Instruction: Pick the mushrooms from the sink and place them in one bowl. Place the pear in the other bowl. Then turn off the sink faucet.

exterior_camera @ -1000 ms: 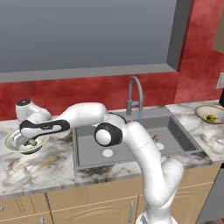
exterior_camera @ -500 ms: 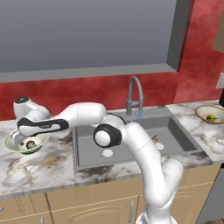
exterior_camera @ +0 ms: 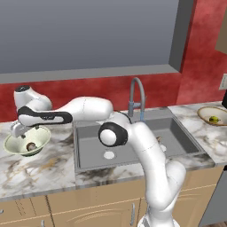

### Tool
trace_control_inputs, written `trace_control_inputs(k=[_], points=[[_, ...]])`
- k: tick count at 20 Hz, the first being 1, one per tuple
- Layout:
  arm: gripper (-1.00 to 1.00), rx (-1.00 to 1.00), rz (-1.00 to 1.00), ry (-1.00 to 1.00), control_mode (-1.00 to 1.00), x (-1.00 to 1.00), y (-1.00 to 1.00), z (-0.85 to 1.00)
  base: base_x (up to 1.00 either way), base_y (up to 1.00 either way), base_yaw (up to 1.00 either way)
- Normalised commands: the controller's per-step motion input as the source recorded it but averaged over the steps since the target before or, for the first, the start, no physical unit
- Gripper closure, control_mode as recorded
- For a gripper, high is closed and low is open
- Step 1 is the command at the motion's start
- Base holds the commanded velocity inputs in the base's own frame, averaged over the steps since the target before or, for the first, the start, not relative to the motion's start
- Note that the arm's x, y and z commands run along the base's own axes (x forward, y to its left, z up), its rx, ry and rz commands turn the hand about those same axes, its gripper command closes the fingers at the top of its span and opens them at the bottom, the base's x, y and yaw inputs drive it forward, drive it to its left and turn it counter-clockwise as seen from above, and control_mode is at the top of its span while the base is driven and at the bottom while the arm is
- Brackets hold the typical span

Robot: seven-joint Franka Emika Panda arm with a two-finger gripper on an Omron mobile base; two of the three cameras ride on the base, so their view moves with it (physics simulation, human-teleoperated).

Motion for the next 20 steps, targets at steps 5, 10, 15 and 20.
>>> trace_control_inputs(k=[5,10,15,20], points=[[-1.0,0.13,0.03,-0.16,-1.0,-0.68,-0.82,0.01,0.0,0.0,0.0],[-1.0,0.2,0.03,-0.18,-1.0,-0.8,-0.91,0.0,0.0,0.0,0.0],[-1.0,0.26,0.0,-0.11,-1.0,-0.64,-0.98,0.12,0.0,0.0,0.0],[-1.0,0.23,0.0,-0.09,-1.0,-0.51,-1.0,0.36,0.0,0.0,0.0]])
